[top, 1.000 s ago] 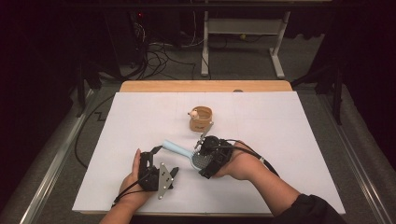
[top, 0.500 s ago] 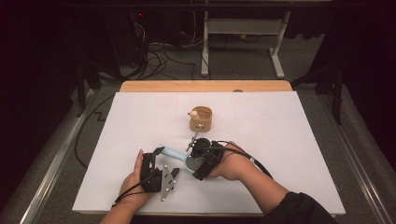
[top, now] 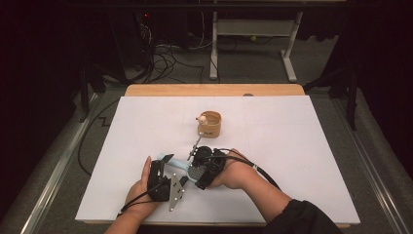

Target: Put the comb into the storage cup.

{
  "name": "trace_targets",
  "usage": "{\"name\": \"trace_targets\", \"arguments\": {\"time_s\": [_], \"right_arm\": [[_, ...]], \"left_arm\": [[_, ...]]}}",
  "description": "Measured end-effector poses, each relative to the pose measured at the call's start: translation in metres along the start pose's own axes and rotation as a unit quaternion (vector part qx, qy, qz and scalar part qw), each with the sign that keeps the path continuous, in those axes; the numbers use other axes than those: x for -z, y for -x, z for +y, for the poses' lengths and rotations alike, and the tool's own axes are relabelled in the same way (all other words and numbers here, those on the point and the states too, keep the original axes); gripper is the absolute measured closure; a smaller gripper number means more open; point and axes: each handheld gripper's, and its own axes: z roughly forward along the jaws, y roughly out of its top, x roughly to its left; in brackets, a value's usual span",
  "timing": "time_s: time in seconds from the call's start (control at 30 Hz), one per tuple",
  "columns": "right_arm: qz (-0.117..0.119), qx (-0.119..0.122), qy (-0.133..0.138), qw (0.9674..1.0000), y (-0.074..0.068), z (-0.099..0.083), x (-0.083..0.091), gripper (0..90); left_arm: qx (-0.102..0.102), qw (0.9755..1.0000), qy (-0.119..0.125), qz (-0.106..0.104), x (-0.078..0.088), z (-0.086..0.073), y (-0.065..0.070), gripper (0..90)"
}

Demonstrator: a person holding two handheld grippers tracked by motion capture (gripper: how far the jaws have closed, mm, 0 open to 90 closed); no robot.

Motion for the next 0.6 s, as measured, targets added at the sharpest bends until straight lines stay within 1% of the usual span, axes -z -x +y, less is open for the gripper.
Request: {"name": "trace_targets", "arguments": {"time_s": [0.1, 0.13, 0.17, 0.23, 0.3, 0.37, 0.47, 0.57, 0.6], "right_arm": [[0.000, 0.001, -0.001, 1.0000, 0.000, 0.000, 0.000, 20.7], [0.000, -0.003, 0.003, 1.0000, -0.001, -0.001, 0.000, 20.8], [0.000, -0.001, -0.001, 1.0000, 0.000, -0.001, 0.001, 20.7], [0.001, -0.002, 0.007, 1.0000, 0.000, -0.003, 0.001, 20.7], [0.002, -0.003, 0.004, 1.0000, 0.000, -0.005, 0.002, 20.7], [0.002, -0.004, 0.007, 1.0000, 0.000, -0.006, 0.002, 20.8], [0.000, -0.008, 0.005, 1.0000, 0.000, -0.008, 0.004, 20.7], [0.001, -0.008, 0.007, 0.9999, 0.000, -0.009, 0.004, 20.7], [0.000, -0.006, 0.008, 1.0000, 0.000, -0.010, 0.003, 20.7]], "left_arm": [[0.005, 1.0000, 0.001, -0.003, 0.000, 0.001, -0.001, 8.4], [0.006, 1.0000, 0.002, -0.005, 0.000, 0.002, 0.000, 8.4], [0.006, 1.0000, 0.002, -0.005, 0.000, 0.002, 0.000, 8.4], [0.000, 1.0000, 0.006, -0.008, 0.000, 0.005, 0.002, 8.5], [-0.003, 0.9999, 0.007, -0.008, -0.001, 0.007, 0.003, 8.5], [-0.004, 0.9999, 0.007, -0.009, -0.002, 0.008, 0.004, 8.8], [-0.005, 0.9998, 0.010, -0.014, -0.002, 0.011, 0.006, 15.0], [-0.005, 0.9998, 0.013, -0.015, -0.003, 0.013, 0.007, 15.3], [-0.008, 0.9998, 0.011, -0.015, -0.003, 0.013, 0.007, 15.3]]}}
